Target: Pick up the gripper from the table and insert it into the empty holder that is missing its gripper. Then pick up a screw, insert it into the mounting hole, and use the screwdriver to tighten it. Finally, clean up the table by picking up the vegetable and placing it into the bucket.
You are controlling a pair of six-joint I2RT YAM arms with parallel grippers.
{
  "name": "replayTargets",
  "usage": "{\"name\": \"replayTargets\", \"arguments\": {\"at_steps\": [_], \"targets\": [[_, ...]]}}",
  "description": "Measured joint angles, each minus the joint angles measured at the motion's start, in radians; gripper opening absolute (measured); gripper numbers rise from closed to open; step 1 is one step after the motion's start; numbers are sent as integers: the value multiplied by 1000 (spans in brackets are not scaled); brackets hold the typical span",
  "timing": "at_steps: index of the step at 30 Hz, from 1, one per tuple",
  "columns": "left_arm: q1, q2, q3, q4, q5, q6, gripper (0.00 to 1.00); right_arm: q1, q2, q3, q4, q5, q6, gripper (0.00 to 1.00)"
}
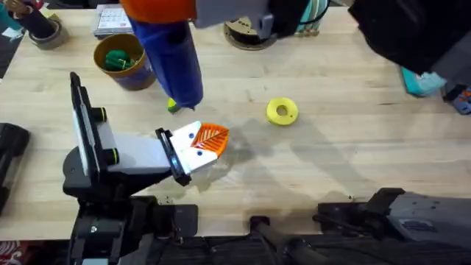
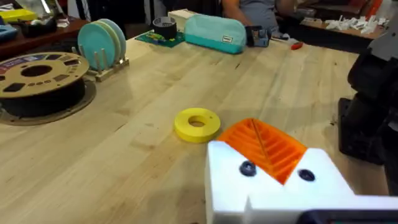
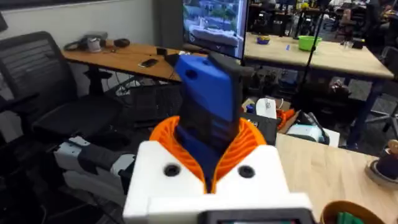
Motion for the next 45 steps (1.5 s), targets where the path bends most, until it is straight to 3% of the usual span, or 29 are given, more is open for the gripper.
{"name": "replayTargets", "arguments": {"at_steps": [10,45], "targets": [[0,0,0,0,0,0,13,46,0,-39,1,-1,-63,26],[0,0,0,0,0,0,13,48,0,-130,7,4,-177,26]]}}
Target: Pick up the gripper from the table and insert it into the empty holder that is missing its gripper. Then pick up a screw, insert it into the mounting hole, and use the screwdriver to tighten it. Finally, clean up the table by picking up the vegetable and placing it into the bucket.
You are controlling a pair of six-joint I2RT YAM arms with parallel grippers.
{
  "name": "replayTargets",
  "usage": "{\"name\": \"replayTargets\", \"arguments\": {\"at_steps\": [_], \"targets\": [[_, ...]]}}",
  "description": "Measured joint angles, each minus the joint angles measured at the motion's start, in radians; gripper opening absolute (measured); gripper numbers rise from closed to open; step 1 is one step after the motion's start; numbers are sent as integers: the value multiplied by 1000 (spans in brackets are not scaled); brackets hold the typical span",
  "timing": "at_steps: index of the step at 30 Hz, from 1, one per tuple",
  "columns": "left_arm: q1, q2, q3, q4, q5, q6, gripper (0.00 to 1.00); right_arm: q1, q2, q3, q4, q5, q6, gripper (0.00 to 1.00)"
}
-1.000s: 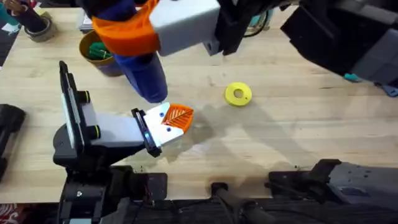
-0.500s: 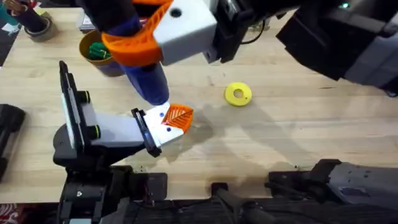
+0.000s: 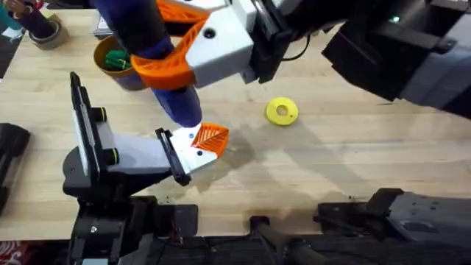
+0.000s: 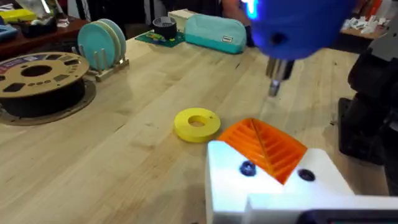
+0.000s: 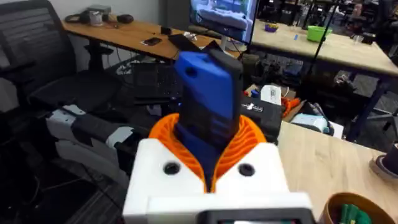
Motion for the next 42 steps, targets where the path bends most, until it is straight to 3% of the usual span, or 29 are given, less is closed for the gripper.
{"name": "replayTargets", "arguments": {"at_steps": [42], "targets": [[0,0,0,0,0,0,13,19,50,-8,20,16,-41,26]]}}
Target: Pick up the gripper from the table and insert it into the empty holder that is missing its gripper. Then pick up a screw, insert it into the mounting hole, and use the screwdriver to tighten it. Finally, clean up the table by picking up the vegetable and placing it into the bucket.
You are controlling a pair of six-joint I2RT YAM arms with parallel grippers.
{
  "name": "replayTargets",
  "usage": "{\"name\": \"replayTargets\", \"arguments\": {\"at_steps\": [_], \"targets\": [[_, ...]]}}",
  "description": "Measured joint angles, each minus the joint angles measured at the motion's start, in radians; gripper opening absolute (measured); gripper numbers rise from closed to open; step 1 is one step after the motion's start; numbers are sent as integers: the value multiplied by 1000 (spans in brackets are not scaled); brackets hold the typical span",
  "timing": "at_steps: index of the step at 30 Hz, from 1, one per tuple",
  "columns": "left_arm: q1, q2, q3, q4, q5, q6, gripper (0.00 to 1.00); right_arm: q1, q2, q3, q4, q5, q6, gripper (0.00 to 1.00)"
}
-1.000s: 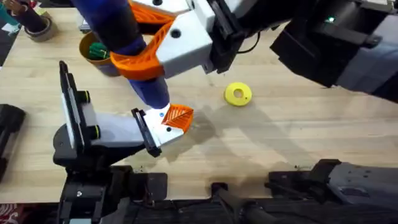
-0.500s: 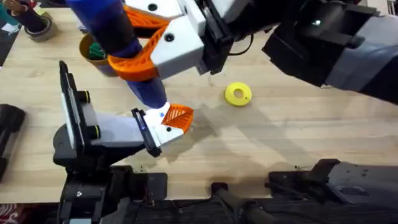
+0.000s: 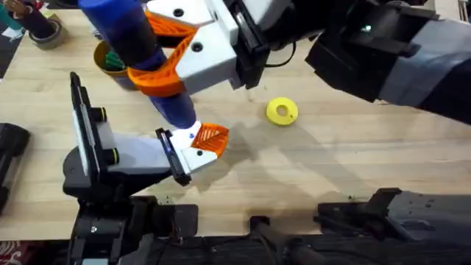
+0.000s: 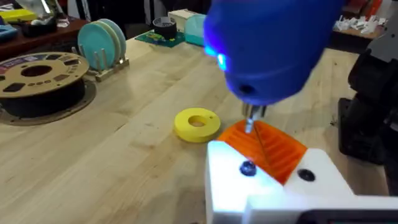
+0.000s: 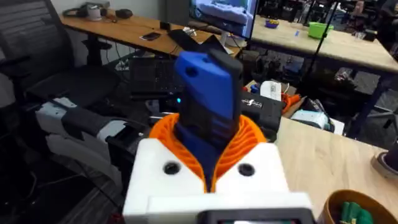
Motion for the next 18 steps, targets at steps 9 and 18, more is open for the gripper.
{"name": "replayTargets", "arguments": {"at_steps": [9,18], "targets": [[0,0,0,0,0,0,13,0,20,0,0,0,-3,26],[0,0,0,0,0,0,13,0,20,0,0,0,-3,26]]}}
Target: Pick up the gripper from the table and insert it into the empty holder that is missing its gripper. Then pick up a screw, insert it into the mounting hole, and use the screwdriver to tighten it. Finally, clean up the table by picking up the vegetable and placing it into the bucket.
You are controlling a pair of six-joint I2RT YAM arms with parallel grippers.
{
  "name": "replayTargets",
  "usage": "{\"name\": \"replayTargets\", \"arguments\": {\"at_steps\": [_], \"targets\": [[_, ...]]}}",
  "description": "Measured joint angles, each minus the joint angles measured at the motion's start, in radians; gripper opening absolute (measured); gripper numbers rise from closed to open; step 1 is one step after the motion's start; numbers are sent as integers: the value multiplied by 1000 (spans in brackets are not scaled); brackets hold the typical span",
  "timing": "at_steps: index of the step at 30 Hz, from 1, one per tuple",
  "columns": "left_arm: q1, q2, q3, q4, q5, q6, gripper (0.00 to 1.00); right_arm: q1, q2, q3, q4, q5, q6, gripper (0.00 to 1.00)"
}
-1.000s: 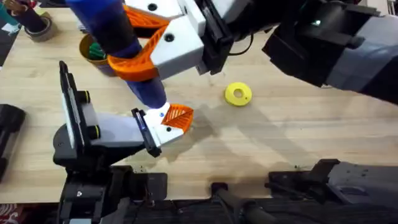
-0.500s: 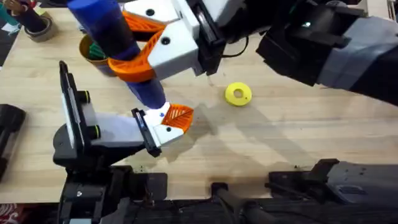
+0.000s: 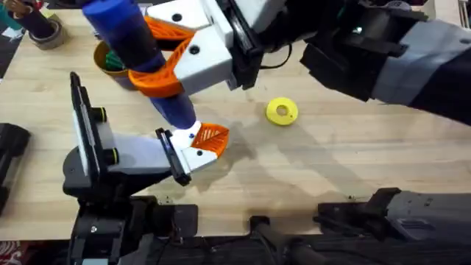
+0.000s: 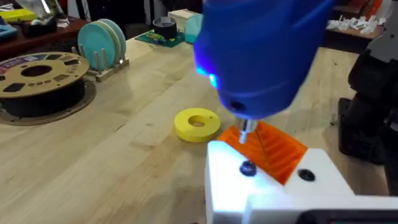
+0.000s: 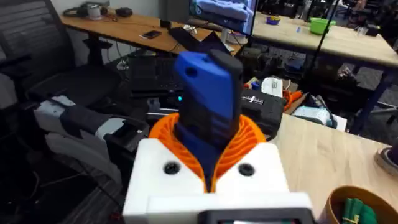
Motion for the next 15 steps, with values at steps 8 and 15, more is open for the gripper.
{"name": "replayTargets", "arguments": {"at_steps": [8,15], "targets": [[0,0,0,0,0,0,13,0,0,-14,2,11,3,26],[0,0,0,0,0,0,13,2,5,-26,24,24,9,26]]}}
